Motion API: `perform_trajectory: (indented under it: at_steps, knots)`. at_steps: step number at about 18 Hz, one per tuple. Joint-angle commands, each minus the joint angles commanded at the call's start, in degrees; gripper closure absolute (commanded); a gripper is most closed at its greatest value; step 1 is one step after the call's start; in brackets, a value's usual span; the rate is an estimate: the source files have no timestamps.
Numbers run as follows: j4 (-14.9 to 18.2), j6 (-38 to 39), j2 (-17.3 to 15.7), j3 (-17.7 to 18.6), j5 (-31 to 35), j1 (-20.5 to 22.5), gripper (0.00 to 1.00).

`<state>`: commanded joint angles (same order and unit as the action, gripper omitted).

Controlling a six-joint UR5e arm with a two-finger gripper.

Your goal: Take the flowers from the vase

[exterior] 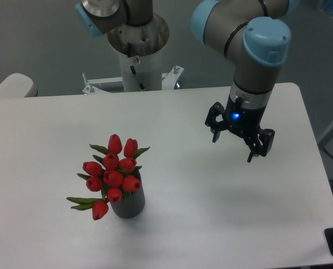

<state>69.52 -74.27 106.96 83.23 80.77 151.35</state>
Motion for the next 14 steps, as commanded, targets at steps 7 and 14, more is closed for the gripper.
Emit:
perform_trajectory:
  at_steps: [7, 14]
  knots:
    - [0.44, 0.26, -0.26, 0.35, -0.26, 0.18, 0.0]
    - [0.18, 9.03, -0.79, 0.62, -2.8, -1.23, 0.0]
